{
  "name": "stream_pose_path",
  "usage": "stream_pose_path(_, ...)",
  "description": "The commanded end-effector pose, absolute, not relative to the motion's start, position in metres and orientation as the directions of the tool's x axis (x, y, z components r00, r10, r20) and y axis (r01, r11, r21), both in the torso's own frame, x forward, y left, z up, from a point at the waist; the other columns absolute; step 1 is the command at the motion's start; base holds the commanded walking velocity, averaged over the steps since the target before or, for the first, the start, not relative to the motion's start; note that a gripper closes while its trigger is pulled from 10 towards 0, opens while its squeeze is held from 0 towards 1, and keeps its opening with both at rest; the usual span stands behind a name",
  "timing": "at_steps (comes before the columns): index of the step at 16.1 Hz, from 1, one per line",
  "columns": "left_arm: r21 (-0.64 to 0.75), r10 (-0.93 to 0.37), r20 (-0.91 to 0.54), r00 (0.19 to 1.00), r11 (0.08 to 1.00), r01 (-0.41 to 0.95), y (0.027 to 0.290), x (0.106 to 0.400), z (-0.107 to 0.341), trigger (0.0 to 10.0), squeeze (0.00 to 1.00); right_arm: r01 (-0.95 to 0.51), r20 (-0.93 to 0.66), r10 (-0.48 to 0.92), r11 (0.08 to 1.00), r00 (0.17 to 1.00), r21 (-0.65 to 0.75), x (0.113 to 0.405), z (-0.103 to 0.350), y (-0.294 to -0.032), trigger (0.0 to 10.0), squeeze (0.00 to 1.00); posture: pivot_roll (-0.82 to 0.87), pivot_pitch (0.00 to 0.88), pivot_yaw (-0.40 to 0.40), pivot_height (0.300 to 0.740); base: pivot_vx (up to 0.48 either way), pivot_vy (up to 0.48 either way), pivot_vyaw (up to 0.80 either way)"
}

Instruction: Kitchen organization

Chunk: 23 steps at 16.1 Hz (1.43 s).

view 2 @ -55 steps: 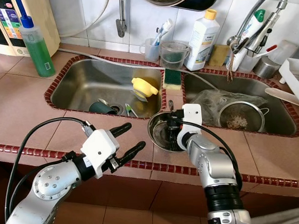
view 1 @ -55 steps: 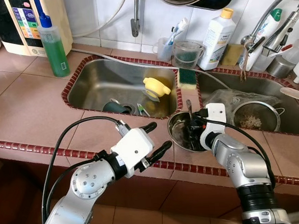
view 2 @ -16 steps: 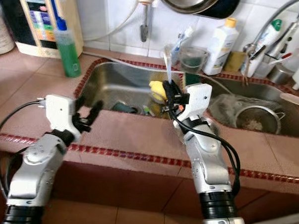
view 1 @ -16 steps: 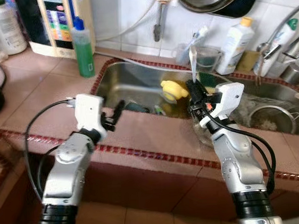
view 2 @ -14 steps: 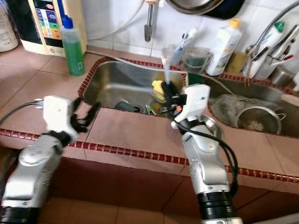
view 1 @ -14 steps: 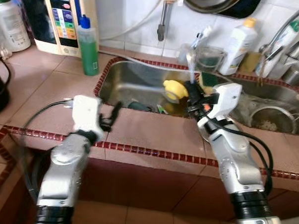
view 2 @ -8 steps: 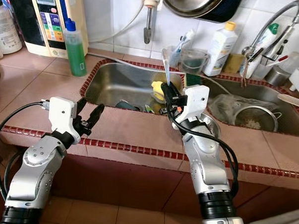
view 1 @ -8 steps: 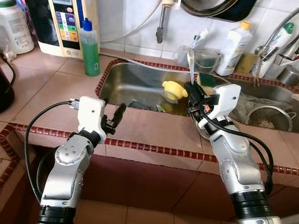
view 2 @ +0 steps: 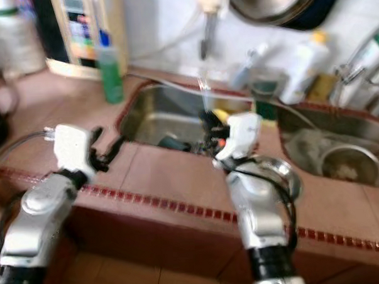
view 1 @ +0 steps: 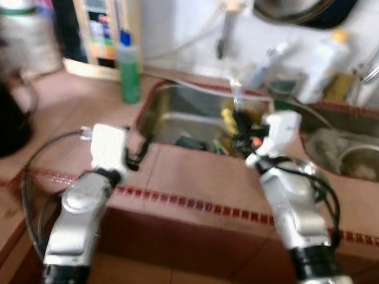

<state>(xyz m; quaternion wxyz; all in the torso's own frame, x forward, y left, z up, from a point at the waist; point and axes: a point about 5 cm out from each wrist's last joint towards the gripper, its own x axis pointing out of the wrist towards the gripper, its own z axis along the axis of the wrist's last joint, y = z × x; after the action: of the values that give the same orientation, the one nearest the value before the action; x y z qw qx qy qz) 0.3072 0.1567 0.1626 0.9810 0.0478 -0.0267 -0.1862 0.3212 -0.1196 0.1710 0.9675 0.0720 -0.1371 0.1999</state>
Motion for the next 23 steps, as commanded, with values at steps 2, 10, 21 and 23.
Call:
stream_pose_path(2, 0.103, -0.417, 0.048, 0.908, 0.906, 0.41, 0.143, 0.307, 0.167, 10.0, 0.0, -0.366, 0.299, 0.329, 0.928, 0.896, 0.073, 0.321, 0.172, -0.134, 10.0, 0.0, 0.04, 0.016, -0.099, 0.74, 0.39, 0.0, 0.0)
stream_pose_path(10, 0.116, -0.466, 0.019, 0.884, 0.88, 0.461, 0.134, 0.301, 0.166, 10.0, 0.0, -0.318, 0.208, 0.295, 0.944, 0.933, 0.085, 0.325, 0.159, -0.149, 10.0, 0.0, 0.03, 0.048, -0.089, 0.74, 0.079, 0.0, 0.0)
stream_pose_path(21, 0.198, -0.614, -0.03, 0.788, 0.769, 0.607, 0.101, 0.283, 0.184, 10.0, 0.0, -0.255, 0.108, 0.245, 0.963, 0.963, 0.087, 0.333, 0.148, -0.182, 10.0, 0.0, -0.01, 0.205, -0.017, 0.74, 0.0, 0.0, 0.0)
stream_pose_path(23, 0.175, -0.627, -0.034, 0.779, 0.763, 0.622, 0.093, 0.283, 0.188, 10.0, 0.0, -0.251, 0.108, 0.241, 0.964, 0.964, 0.089, 0.341, 0.155, -0.186, 10.0, 0.0, -0.01, 0.227, -0.006, 0.74, 0.0, 0.0, 0.0)
